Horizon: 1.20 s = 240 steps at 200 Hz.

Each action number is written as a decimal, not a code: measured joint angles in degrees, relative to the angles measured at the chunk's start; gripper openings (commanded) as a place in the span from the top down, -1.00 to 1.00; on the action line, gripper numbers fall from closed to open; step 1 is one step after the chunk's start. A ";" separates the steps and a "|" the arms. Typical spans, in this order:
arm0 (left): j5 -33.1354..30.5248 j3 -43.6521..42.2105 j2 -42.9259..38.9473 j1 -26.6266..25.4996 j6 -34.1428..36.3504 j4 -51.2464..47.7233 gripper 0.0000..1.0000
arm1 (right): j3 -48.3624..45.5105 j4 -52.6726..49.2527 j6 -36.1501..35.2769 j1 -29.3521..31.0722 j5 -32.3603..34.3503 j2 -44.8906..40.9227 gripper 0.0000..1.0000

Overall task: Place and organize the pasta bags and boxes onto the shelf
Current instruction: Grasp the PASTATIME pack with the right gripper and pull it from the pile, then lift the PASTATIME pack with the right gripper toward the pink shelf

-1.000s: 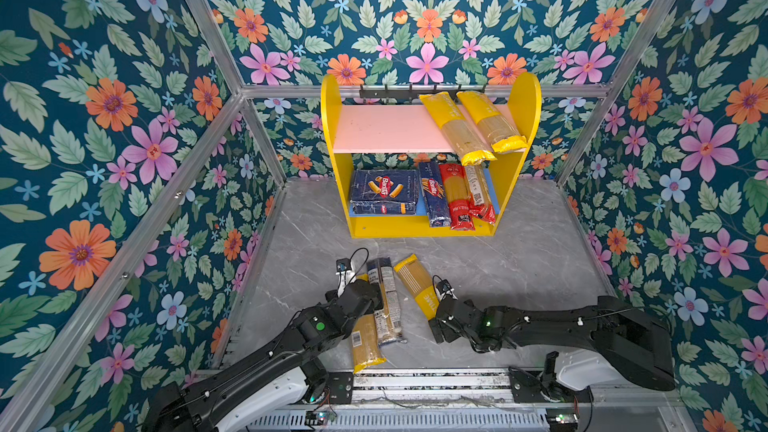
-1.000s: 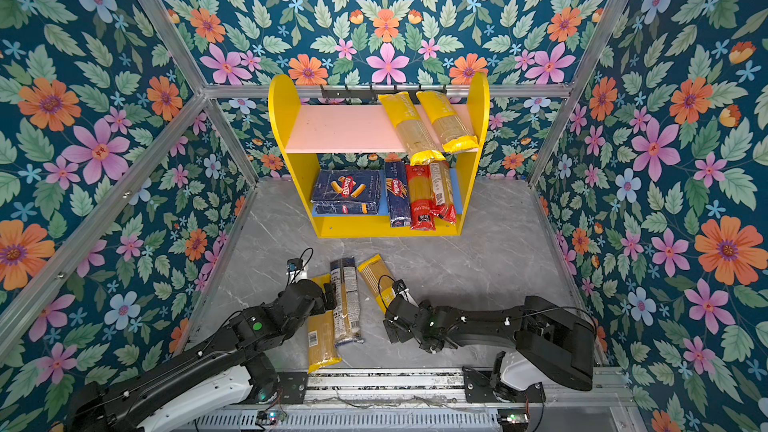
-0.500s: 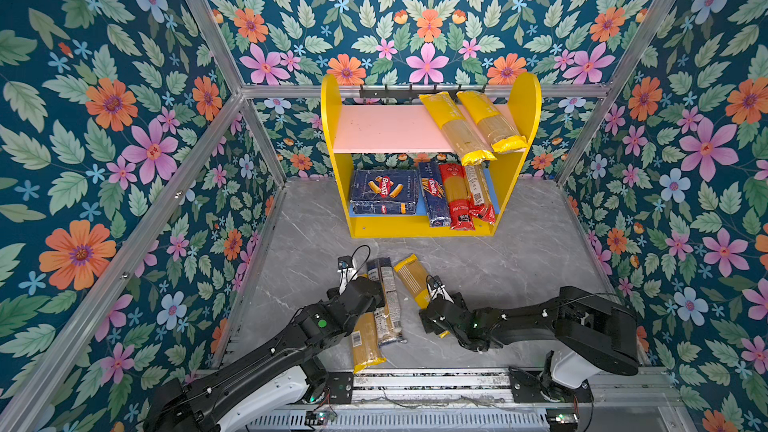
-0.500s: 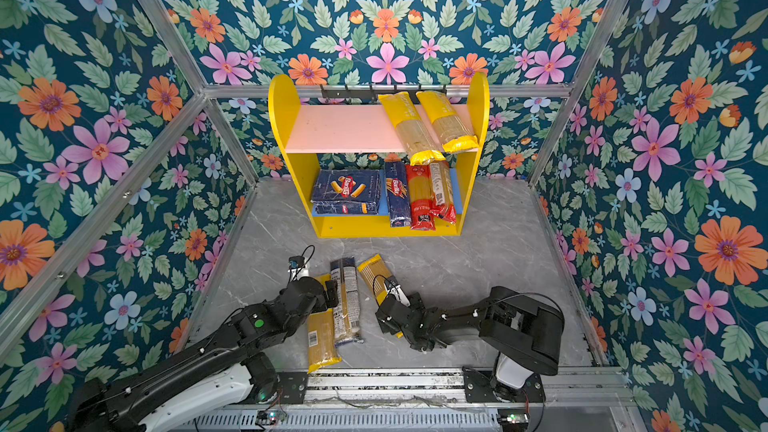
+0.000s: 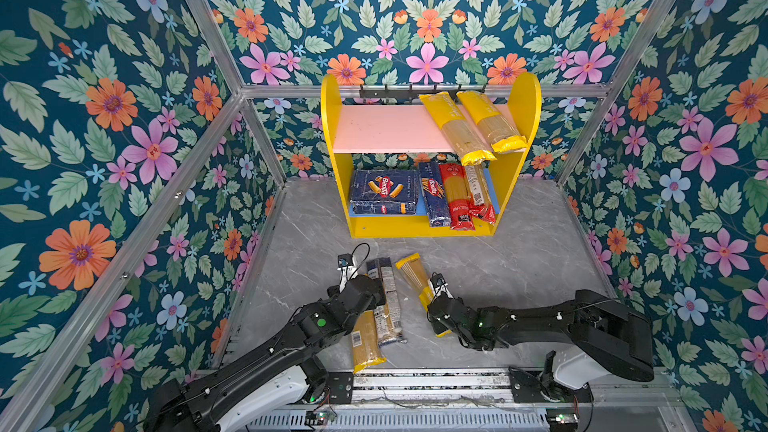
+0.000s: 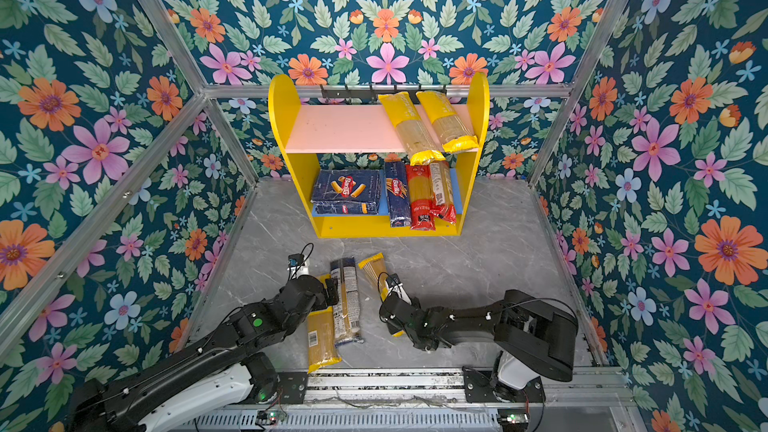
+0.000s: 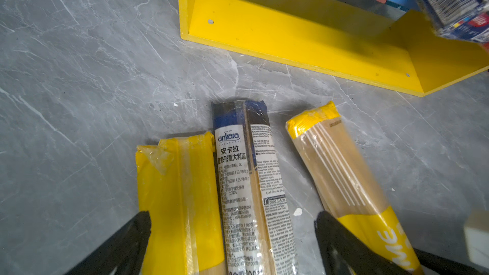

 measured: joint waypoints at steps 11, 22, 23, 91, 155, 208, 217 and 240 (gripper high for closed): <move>-0.15 -0.02 -0.70 0.00 0.00 -0.35 -0.99 | 0.50 -3.13 0.90 0.04 -1.70 -1.68 0.66; -0.33 -0.02 -1.53 0.00 0.00 -0.68 -0.99 | 1.16 -6.75 1.03 0.07 -2.89 -3.39 0.71; -0.35 -0.02 -1.60 0.00 0.00 -0.70 -0.99 | 1.22 -7.06 1.03 0.07 -2.95 -3.50 0.71; -1.62 -0.17 -6.32 0.00 0.00 -2.73 -0.99 | 6.54 -24.17 1.11 0.09 -3.98 -16.50 0.78; -2.03 1.55 -5.81 0.00 0.87 -3.28 -0.99 | 11.15 -33.66 -1.99 0.09 -2.10 -29.24 0.80; -2.84 3.89 -4.42 0.00 1.55 -3.32 -0.99 | 21.40 -41.31 -7.80 0.13 -0.04 -33.42 0.80; -2.93 4.31 -4.17 0.00 1.64 -3.26 -0.99 | 24.00 -42.69 -8.92 0.13 0.37 -32.89 0.80; -2.99 5.49 -3.15 -0.02 2.54 -3.23 -0.99 | 31.43 -45.57 -13.16 0.13 1.92 -30.08 0.80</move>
